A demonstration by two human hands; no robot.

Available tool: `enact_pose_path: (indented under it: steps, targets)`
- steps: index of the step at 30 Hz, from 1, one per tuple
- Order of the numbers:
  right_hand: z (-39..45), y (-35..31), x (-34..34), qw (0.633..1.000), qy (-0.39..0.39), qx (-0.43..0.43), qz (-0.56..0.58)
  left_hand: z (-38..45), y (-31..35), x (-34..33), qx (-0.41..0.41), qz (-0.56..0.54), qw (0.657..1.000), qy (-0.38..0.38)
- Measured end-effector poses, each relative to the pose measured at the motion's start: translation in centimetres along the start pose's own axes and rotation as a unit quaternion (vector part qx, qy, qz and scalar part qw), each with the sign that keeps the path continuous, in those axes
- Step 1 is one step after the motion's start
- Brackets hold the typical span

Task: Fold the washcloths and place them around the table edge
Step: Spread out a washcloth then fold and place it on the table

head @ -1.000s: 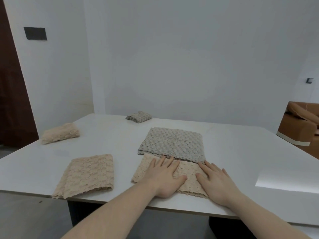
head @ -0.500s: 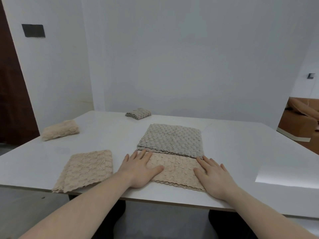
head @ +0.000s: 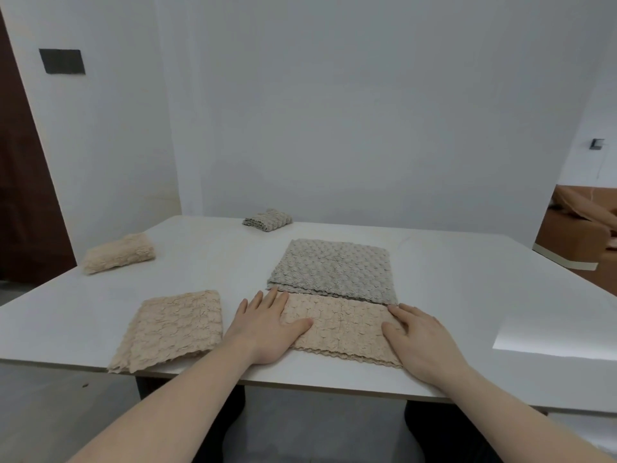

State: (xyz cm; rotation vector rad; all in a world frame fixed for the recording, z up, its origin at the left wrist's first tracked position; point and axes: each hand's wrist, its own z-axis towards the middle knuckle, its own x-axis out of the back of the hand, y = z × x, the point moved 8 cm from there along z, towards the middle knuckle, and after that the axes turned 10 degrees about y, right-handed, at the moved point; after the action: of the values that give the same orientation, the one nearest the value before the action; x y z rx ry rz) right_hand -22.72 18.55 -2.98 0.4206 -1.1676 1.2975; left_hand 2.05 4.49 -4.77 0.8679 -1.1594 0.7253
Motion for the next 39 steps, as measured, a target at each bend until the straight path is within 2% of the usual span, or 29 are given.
enact_pose_path:
  steps: [5,10,17,21,25,31,39]
  targets:
    - [-0.1,-0.1,-0.5,0.999,-0.035,-0.006,-0.041,0.0,0.1,0.0,0.0,-0.004,1.0,-0.001]
    - [-0.1,1.1,0.9,0.995,0.031,-0.09,0.028,-0.1,0.2,0.3,-0.001,-0.014,1.0,0.005]
    - [0.2,2.1,0.8,0.986,0.027,-0.155,0.054,-0.2,0.1,0.5,0.0,-0.039,0.999,0.027]
    - [0.1,2.2,1.1,0.984,0.041,-0.163,0.061,-0.4,-0.2,1.0,0.005,-0.07,0.995,0.066]
    - [0.0,2.5,1.5,0.975,0.058,-0.174,0.127,-0.4,-0.3,1.6,0.007,-0.087,0.992,0.09]
    - [0.8,2.4,3.4,0.969,0.09,-0.157,0.167,-0.2,-0.4,1.4,0.003,-0.084,0.993,0.082]
    - [3.8,1.1,5.4,0.946,0.083,-0.205,0.235,-0.5,-0.6,1.9,0.011,-0.132,0.985,0.107]
